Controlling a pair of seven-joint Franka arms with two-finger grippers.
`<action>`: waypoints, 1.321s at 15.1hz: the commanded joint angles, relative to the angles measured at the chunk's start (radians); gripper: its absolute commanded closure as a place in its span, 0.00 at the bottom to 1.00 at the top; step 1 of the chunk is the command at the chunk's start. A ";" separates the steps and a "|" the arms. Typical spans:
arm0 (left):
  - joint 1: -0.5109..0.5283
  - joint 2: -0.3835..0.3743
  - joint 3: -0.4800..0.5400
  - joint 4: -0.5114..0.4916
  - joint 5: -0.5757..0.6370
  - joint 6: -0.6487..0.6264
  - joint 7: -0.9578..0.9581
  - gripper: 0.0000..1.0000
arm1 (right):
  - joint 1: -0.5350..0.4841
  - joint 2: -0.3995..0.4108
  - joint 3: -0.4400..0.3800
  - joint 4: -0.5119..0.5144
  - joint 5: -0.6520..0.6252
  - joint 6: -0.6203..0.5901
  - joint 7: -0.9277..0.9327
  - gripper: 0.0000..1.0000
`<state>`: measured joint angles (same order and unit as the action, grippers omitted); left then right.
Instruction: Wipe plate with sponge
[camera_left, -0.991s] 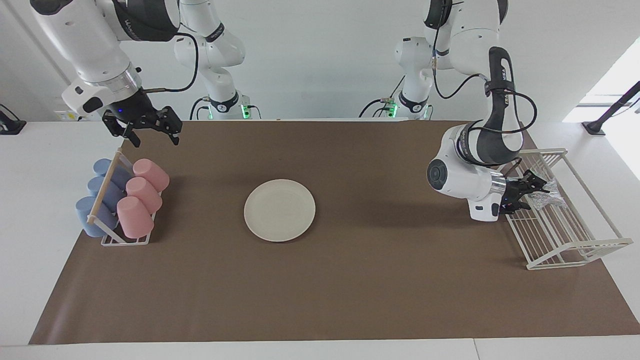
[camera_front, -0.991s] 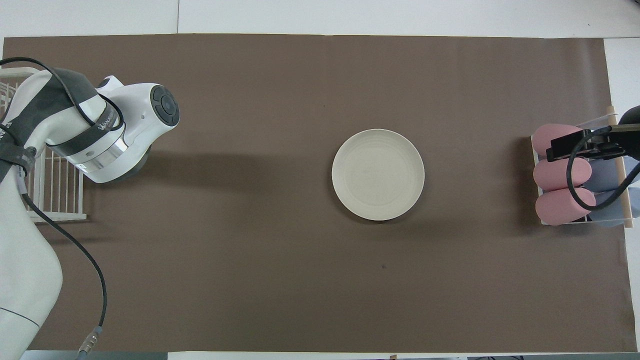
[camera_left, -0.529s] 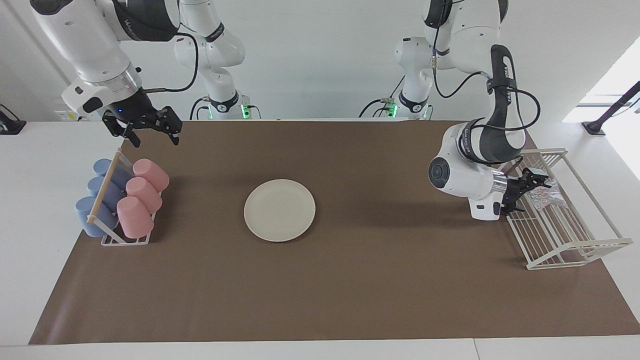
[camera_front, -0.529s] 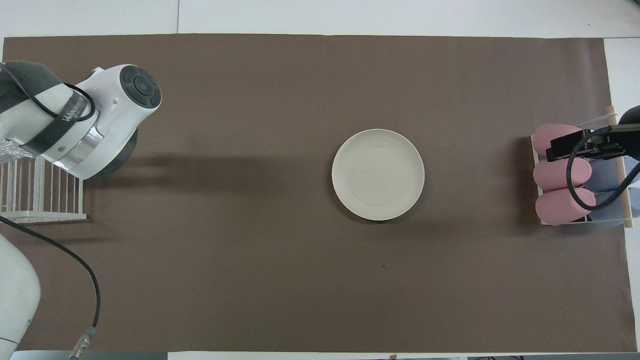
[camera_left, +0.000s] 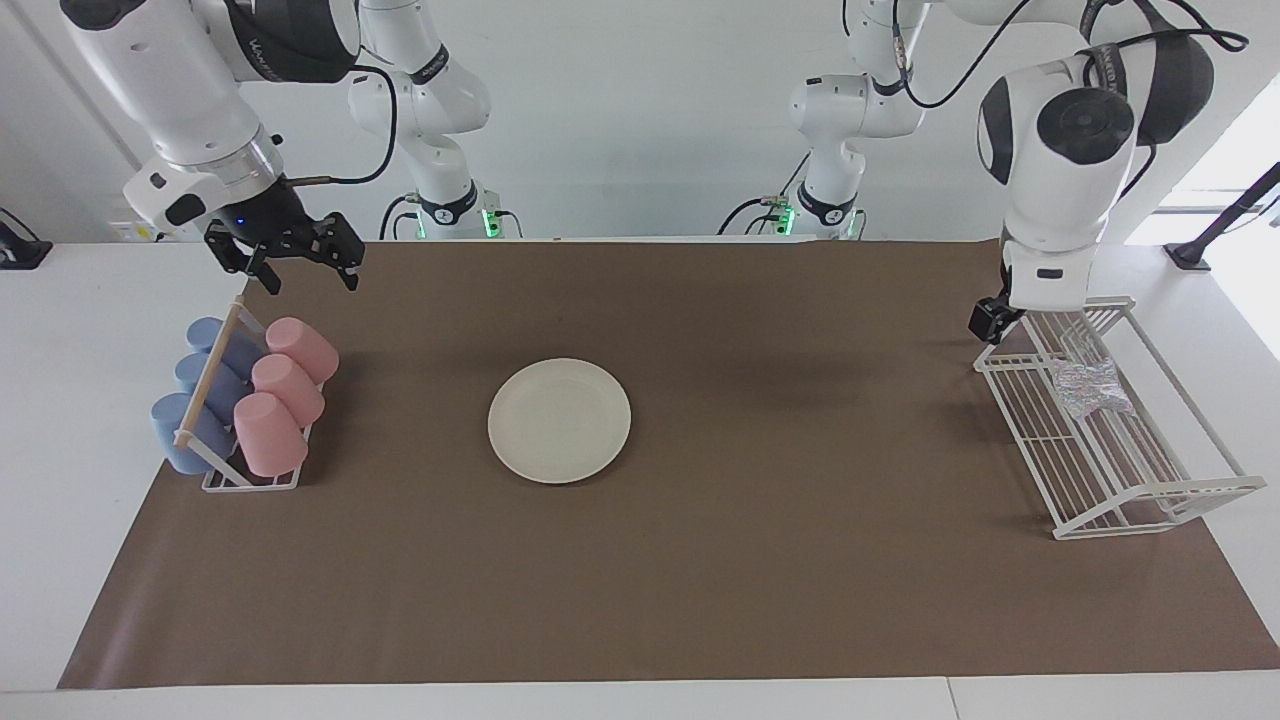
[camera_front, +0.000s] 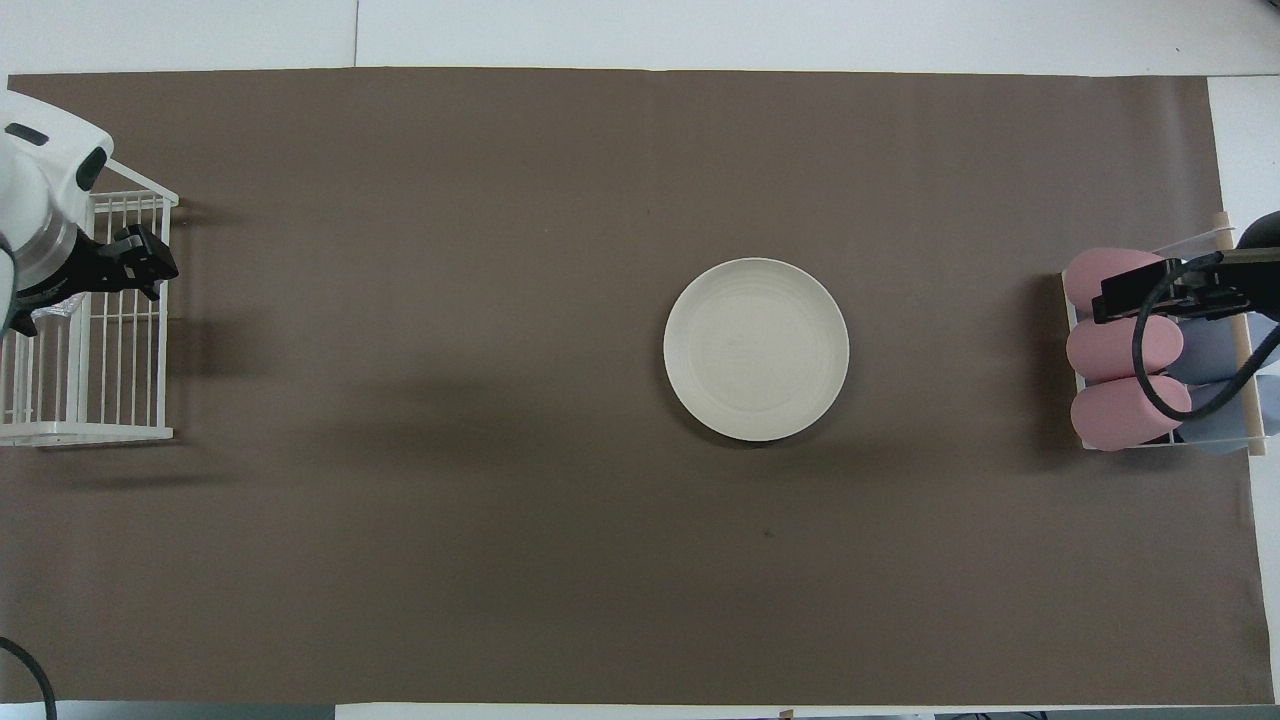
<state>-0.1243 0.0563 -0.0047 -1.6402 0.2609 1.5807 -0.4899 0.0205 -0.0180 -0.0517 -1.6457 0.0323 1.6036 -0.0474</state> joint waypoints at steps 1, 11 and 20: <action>0.032 -0.085 -0.005 -0.020 -0.136 -0.063 0.114 0.00 | -0.004 0.003 0.007 0.014 -0.015 -0.025 0.017 0.00; 0.041 -0.141 -0.002 -0.058 -0.329 -0.105 0.340 0.00 | -0.004 0.003 0.006 0.014 -0.015 -0.025 0.020 0.00; 0.031 -0.128 -0.040 -0.018 -0.264 -0.105 0.330 0.00 | -0.002 0.001 0.007 0.014 -0.009 -0.025 0.031 0.00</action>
<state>-0.0885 -0.0746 -0.0297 -1.6651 -0.0467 1.4753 -0.1745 0.0205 -0.0180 -0.0517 -1.6457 0.0323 1.6034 -0.0421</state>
